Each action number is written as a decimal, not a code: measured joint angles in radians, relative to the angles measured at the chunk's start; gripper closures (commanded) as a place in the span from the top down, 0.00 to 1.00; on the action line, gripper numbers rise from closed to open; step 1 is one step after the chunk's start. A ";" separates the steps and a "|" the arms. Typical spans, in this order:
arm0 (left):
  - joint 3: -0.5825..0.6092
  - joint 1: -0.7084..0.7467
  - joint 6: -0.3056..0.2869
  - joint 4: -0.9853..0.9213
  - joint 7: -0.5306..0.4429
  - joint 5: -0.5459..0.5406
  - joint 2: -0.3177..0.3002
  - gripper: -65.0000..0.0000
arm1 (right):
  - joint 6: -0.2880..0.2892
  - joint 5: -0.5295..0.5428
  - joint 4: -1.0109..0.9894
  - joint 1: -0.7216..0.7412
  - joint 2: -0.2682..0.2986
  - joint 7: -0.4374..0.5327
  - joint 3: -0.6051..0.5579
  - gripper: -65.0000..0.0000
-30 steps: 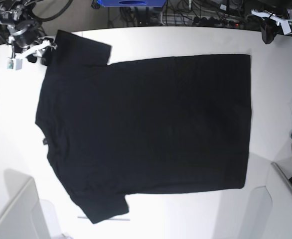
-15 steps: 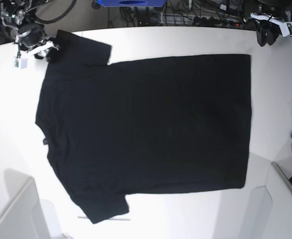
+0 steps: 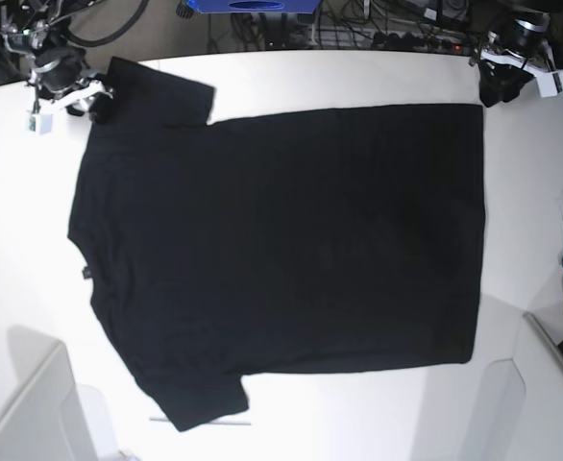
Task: Fold the T-shirt properly
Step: 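Lower both grippers to the shoulder corners of the black T-shirt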
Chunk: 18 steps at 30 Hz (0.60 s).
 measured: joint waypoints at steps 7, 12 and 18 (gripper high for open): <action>-0.076 -0.006 -0.119 0.000 0.018 0.000 0.017 0.83 | 0.000 0.000 0.000 -0.001 0.025 -0.005 0.000 0.49; -0.160 -0.005 -0.121 0.000 0.021 0.003 0.043 0.82 | 0.000 0.000 -0.001 0.021 0.030 -0.018 0.060 0.50; -0.185 -0.008 -0.121 0.000 0.022 0.003 0.042 0.82 | 0.001 0.000 -0.053 0.046 0.034 -0.065 0.089 0.55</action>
